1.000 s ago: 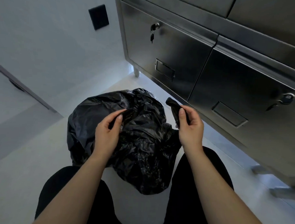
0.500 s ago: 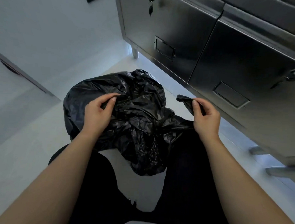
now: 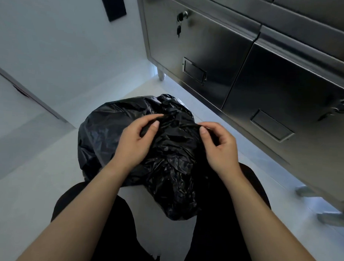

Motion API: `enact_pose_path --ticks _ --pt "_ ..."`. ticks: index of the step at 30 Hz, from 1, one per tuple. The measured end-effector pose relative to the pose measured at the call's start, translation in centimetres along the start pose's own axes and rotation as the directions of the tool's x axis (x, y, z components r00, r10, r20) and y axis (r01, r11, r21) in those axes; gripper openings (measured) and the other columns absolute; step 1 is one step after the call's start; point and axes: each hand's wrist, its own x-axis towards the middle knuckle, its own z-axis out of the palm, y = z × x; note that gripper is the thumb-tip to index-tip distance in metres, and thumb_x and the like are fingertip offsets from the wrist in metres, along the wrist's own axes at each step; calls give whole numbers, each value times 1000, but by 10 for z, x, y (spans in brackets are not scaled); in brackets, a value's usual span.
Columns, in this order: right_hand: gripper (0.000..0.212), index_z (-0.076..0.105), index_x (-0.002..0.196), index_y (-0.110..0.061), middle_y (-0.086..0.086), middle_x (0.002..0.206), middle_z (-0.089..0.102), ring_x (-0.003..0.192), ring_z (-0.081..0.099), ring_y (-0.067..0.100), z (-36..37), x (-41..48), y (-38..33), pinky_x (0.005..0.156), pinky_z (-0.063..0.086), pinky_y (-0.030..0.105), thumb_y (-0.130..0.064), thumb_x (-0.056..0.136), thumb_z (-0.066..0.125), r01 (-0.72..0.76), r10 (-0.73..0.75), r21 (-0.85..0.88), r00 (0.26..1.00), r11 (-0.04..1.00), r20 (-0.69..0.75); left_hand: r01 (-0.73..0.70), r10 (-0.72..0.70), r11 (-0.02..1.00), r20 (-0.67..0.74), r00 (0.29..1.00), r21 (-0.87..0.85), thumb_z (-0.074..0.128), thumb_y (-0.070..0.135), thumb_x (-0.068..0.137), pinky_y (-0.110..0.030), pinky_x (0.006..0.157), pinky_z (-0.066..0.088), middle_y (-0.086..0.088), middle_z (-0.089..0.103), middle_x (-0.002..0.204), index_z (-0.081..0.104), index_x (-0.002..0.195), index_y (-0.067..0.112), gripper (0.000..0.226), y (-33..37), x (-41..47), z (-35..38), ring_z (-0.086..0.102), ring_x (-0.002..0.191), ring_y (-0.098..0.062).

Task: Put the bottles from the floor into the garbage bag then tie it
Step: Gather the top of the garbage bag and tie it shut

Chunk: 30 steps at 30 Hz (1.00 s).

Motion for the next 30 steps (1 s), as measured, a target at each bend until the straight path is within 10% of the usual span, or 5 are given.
enact_pose_path --ticks 7,13,30 --pt "18 66 96 -30 -14 96 68 96 62 4 14 -9 2 82 46 15 -19 93 53 -110 112 100 994 989 -13 152 -166 966 -51 985 -209 43 24 98 -21 76 42 14 62 94 56 113 34 23 -1 -3 12 56 76 6" --pt "11 61 93 -29 -6 92 68 91 64 10 22 -2 -7 82 50 27 -23 93 52 -230 252 199 963 953 -92 250 -347 845 -130 929 -472 58 19 91 -24 79 48 -2 69 93 60 97 23 8 13 -4 32 64 86 -12" --pt "18 56 94 -29 0 83 65 77 63 7 43 2 -24 73 49 22 -25 82 69 -280 287 157 958 947 -23 124 -173 938 -126 977 -324 67 20 84 -18 68 50 0 69 74 63 77 15 10 32 -4 37 64 72 -5"
